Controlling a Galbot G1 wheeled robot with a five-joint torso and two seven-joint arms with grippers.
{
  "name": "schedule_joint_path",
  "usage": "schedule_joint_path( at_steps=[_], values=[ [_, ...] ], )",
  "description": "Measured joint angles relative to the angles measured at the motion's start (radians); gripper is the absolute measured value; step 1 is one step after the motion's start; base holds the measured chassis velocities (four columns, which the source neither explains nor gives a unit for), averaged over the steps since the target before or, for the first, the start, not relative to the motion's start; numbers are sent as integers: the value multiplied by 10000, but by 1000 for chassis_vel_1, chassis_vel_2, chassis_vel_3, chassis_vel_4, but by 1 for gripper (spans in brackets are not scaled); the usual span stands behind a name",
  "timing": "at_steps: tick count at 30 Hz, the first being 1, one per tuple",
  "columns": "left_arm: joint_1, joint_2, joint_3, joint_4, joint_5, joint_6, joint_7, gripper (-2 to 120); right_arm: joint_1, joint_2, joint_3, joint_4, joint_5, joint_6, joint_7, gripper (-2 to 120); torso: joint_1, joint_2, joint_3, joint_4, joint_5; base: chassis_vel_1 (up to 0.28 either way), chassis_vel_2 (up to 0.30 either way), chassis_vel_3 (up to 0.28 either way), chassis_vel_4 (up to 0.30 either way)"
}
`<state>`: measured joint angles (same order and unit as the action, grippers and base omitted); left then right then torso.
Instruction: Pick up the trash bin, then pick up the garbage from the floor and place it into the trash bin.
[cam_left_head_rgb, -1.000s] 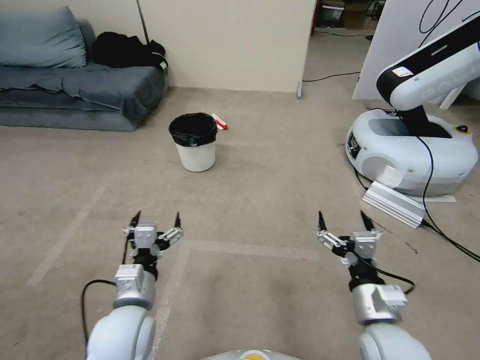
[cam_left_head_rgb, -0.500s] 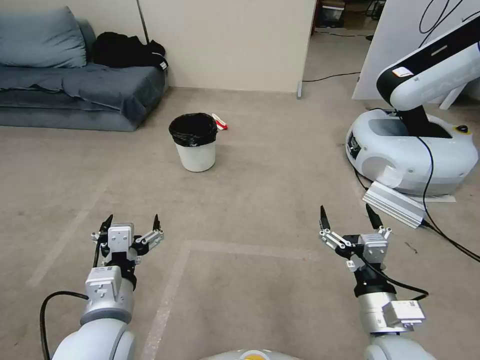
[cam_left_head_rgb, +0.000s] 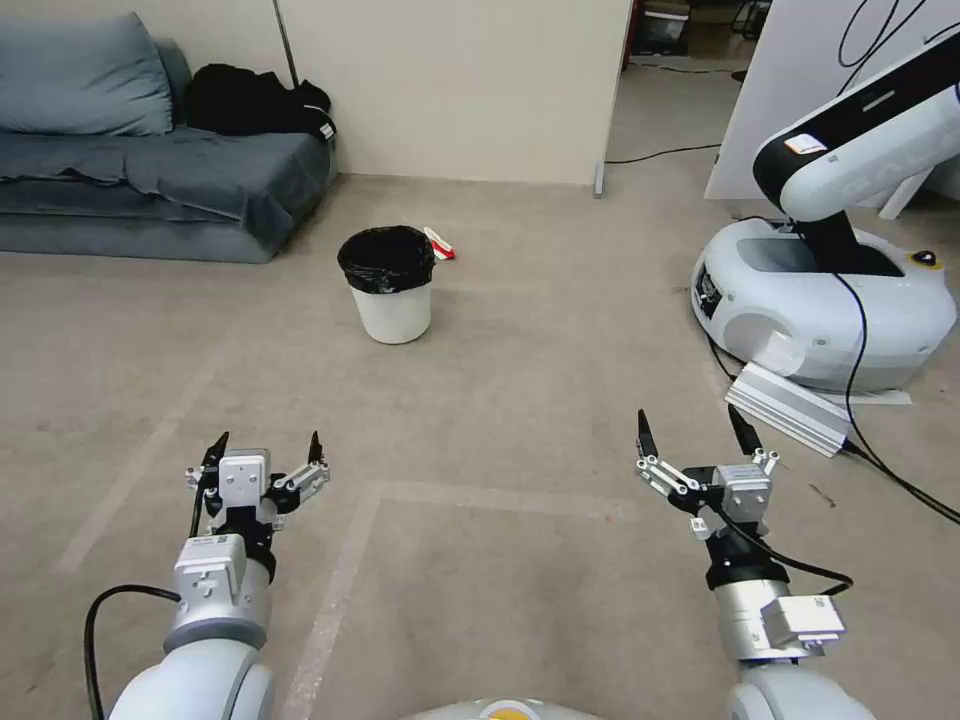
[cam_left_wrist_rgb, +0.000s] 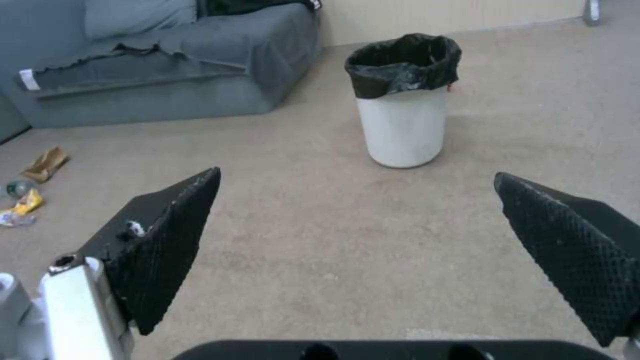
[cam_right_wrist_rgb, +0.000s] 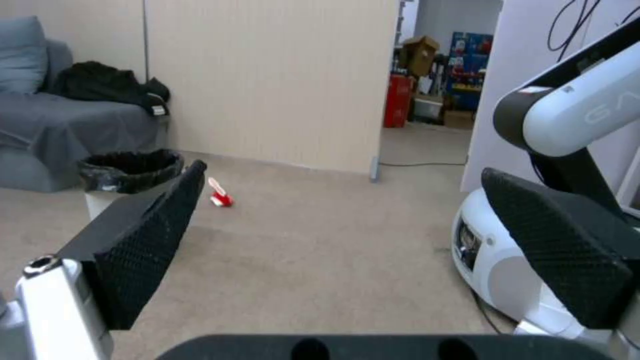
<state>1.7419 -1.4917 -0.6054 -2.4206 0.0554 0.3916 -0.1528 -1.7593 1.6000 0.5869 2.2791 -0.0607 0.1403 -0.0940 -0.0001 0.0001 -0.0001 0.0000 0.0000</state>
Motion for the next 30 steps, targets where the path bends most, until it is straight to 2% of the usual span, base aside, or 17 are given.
schedule_joint_path(
  at_steps=[30],
  values=[
    [-180,35,-66,228,-60,-53,15,100,109,-52,66,-161,70,-28,-183,99,2,-2,1,1,-3,-133,128,127,-129]
  ],
)
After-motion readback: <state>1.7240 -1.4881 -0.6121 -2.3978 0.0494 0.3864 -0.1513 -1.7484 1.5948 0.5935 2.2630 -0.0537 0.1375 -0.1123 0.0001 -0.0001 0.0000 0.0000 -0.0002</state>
